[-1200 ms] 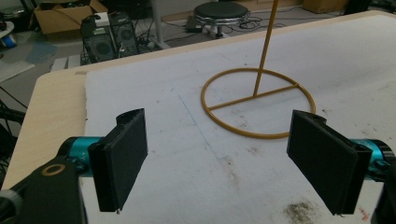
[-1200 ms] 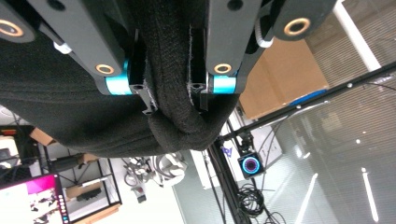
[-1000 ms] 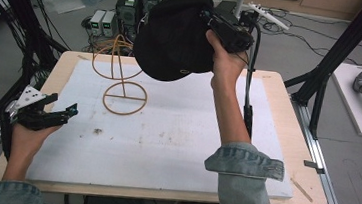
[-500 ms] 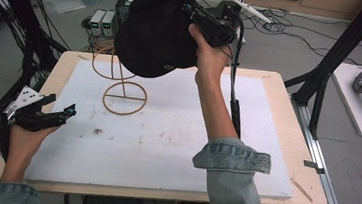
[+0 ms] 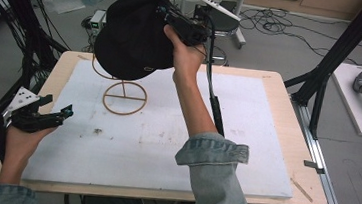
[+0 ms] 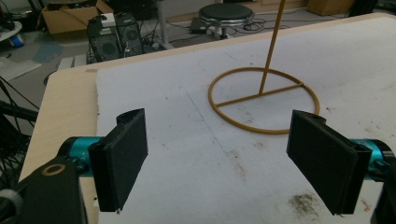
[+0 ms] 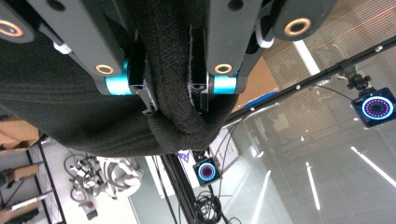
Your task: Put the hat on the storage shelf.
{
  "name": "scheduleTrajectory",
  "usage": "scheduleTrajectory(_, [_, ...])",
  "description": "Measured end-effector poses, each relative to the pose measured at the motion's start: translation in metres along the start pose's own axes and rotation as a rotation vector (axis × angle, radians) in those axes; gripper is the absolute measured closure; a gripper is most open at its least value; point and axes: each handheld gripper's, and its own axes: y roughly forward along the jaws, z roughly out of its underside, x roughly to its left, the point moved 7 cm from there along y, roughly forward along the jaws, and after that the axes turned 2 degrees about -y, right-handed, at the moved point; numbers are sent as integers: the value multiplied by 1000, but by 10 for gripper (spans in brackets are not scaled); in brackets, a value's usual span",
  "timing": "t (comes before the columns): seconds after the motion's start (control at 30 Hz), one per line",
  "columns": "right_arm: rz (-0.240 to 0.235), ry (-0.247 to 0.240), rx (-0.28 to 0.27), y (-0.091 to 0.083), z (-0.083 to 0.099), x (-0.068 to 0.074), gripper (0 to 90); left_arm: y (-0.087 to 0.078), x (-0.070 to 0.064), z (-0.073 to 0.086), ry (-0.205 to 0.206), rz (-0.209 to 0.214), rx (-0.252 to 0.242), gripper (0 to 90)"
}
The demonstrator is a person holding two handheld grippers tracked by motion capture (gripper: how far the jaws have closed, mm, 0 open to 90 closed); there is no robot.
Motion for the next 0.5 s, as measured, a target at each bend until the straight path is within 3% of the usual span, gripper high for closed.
scheduleTrajectory(0.5, [20, 15, 91, 38, 39, -8, 780, -1, 0, -1, 3, -1, -5, 208])
